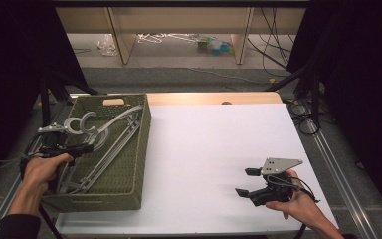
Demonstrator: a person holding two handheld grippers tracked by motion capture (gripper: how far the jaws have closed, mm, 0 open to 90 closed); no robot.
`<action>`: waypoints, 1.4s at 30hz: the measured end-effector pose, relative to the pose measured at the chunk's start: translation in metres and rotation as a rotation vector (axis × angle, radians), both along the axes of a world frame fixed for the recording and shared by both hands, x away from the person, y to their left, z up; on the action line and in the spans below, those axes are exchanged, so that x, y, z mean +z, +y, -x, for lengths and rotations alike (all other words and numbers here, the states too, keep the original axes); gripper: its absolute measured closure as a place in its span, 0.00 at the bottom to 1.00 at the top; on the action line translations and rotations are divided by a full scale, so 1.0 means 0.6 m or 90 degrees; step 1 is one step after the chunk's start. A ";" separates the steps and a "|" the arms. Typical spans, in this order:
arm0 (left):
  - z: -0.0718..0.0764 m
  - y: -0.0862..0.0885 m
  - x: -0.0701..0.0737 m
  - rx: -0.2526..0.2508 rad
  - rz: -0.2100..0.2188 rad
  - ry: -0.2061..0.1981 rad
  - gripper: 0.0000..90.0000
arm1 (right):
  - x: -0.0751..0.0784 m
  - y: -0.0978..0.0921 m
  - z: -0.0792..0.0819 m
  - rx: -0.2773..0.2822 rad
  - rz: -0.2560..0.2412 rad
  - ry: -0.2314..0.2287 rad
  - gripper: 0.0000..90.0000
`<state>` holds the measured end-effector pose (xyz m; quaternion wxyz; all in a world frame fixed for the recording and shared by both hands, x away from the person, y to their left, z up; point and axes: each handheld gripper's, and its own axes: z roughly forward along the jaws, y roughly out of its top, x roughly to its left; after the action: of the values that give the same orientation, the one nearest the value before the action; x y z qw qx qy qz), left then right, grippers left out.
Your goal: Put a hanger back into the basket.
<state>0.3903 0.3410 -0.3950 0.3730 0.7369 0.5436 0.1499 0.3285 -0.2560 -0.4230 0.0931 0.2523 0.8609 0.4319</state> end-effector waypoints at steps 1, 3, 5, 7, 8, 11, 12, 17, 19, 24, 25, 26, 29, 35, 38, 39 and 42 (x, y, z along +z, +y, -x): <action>-0.002 0.006 -0.001 0.005 -0.027 0.007 0.84 | 0.001 0.000 0.001 -0.002 -0.002 0.005 0.27; -0.003 0.006 -0.003 0.014 -0.034 0.010 0.84 | 0.000 0.000 0.000 -0.001 -0.001 -0.001 0.27; -0.005 0.008 -0.004 0.024 -0.045 0.010 0.84 | -0.001 0.000 0.000 0.003 0.001 0.001 0.27; -0.005 0.007 -0.006 0.036 -0.048 0.005 0.84 | -0.001 0.000 -0.001 0.000 0.000 -0.001 0.27; -0.005 0.007 -0.006 0.036 -0.050 0.008 0.84 | -0.001 0.000 -0.001 -0.001 0.000 0.003 0.27; -0.006 0.006 -0.008 0.050 -0.053 0.003 0.83 | -0.001 0.000 -0.001 0.004 0.001 0.002 0.27; -0.006 0.006 -0.008 0.053 -0.054 0.001 0.83 | -0.001 0.001 -0.001 0.001 -0.002 0.003 0.27; -0.003 0.012 -0.010 0.052 -0.078 0.005 0.81 | -0.001 0.001 -0.001 0.001 -0.001 0.003 0.27; -0.003 0.013 -0.012 0.062 -0.085 0.010 0.80 | -0.001 0.001 -0.001 0.001 -0.002 0.003 0.27; -0.002 0.016 -0.013 0.084 -0.093 0.012 0.73 | -0.003 0.002 -0.001 -0.001 0.000 0.006 0.27; -0.002 0.017 -0.013 0.093 -0.091 0.014 0.73 | -0.003 0.002 -0.001 0.003 0.001 0.006 0.27; -0.001 0.017 -0.012 0.101 -0.087 0.009 0.70 | -0.003 0.002 -0.001 0.001 0.002 0.003 0.27; 0.003 0.013 -0.007 0.119 -0.084 -0.010 0.62 | -0.003 0.002 -0.001 -0.001 0.000 0.004 0.27; 0.022 -0.002 0.010 0.111 -0.072 -0.055 0.52 | -0.002 0.001 -0.001 0.000 -0.001 0.003 0.27; 0.031 -0.011 0.015 0.113 -0.053 -0.079 0.49 | -0.002 0.001 -0.001 0.000 -0.001 0.003 0.27; 0.035 -0.013 0.016 0.111 -0.053 -0.088 0.47 | -0.002 0.001 -0.001 -0.001 -0.001 0.003 0.27; 0.044 -0.014 0.019 0.108 -0.053 -0.100 0.45 | -0.001 0.000 -0.001 0.000 -0.002 0.000 0.27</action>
<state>0.3637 0.3325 -0.3837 0.3692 0.6892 0.5665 0.2604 0.3289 -0.2558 -0.4235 0.0931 0.2522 0.8604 0.4330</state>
